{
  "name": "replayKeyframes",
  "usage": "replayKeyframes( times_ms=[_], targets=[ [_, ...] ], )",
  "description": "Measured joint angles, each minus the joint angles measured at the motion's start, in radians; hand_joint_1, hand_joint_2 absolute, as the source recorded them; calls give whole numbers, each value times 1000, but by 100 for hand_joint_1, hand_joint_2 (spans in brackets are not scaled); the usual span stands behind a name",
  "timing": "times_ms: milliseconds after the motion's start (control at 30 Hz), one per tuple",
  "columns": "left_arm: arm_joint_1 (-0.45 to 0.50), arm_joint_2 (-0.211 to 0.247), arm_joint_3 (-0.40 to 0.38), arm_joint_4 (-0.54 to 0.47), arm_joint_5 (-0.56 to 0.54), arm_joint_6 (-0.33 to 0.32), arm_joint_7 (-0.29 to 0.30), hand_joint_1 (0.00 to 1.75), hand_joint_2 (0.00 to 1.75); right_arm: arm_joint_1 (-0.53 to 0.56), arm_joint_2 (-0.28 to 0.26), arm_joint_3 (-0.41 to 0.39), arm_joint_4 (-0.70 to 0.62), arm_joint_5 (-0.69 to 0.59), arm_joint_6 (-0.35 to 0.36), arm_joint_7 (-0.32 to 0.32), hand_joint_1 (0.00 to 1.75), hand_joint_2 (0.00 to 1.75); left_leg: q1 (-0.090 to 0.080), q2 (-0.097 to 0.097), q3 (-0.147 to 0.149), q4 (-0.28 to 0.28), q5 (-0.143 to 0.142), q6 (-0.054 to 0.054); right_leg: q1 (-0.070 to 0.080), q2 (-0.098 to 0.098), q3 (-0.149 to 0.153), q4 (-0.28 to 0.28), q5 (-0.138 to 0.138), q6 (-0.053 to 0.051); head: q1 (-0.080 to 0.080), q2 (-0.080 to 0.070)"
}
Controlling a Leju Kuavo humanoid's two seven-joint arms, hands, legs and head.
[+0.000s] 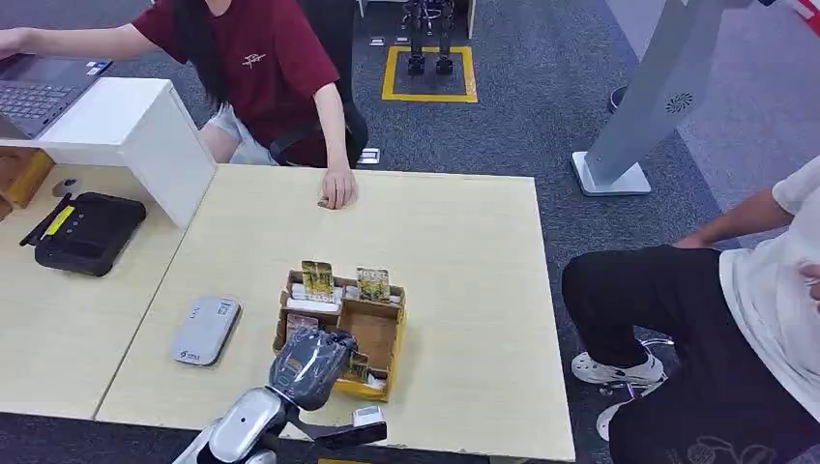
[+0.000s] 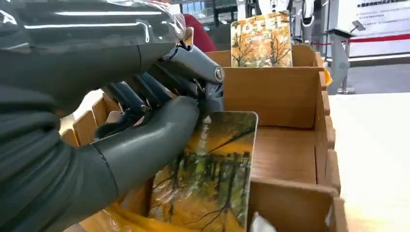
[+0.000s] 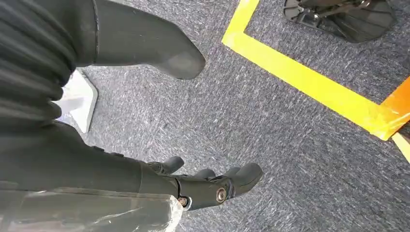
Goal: Pass the card to the sensor for recognition and then transmit it.
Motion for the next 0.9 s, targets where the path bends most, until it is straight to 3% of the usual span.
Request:
replayKeyframes(
  times_ms=[133, 467, 733, 900],
  targets=[
    [0, 20, 5, -35, 50, 2, -23, 175, 175, 2, 0, 0, 0, -3, 0, 11, 0, 175, 0, 0, 0, 0, 0, 0, 0, 0, 0, 0, 0, 0, 0, 0],
    [0, 96, 80, -196, 55, 7, 1, 175, 175, 15, 0, 0, 0, -10, -6, 17, 0, 175, 0, 0, 0, 0, 0, 0, 0, 0, 0, 0, 0, 0, 0, 0],
    [-7, 123, 136, -229, 76, 5, 4, 175, 175, 18, 0, -1, 0, -6, -9, 26, 0, 175, 0, 0, 0, 0, 0, 0, 0, 0, 0, 0, 0, 0, 0, 0],
    [-74, 122, 189, -219, 107, -7, 26, 175, 175, 17, 0, -1, 0, 12, -10, 31, 0, 175, 0, 0, 0, 0, 0, 0, 0, -1, 0, 0, 0, 0, 0, 0]
  ],
)
